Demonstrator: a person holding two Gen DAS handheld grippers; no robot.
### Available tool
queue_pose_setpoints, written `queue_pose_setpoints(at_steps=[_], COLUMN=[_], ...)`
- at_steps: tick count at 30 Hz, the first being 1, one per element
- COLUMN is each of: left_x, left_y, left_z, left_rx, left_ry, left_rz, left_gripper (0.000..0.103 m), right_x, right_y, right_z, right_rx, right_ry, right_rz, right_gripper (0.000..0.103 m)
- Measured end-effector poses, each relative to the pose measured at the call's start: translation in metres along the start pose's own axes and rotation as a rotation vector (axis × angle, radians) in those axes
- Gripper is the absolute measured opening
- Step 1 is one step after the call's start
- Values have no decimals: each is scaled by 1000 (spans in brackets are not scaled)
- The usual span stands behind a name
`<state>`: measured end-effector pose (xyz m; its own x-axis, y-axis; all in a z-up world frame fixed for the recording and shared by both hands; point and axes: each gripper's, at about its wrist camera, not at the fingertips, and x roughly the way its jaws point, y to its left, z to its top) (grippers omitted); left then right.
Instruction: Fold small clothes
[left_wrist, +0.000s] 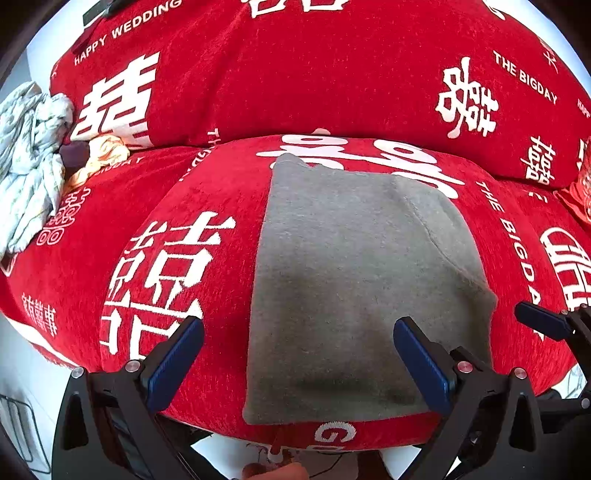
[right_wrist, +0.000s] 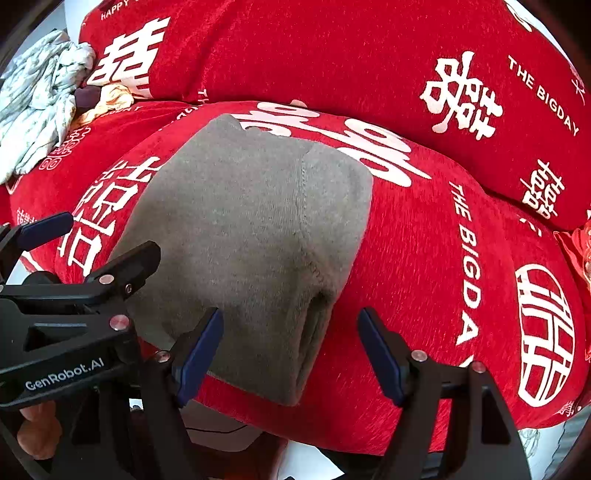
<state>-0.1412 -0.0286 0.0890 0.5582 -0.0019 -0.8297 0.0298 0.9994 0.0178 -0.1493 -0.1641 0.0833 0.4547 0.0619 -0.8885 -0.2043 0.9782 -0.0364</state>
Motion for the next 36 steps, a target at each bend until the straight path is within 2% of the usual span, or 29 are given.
queue_pose_setpoints(at_steps=[36], left_x=[24], left_y=[20], left_z=[15], left_rx=[-41], left_ry=[32], left_rz=[-1], left_gripper=[103], right_x=[9], right_y=[13], right_z=[31], right_rx=[-58], right_ry=[51], right_rz=[-26], right_gripper=[78])
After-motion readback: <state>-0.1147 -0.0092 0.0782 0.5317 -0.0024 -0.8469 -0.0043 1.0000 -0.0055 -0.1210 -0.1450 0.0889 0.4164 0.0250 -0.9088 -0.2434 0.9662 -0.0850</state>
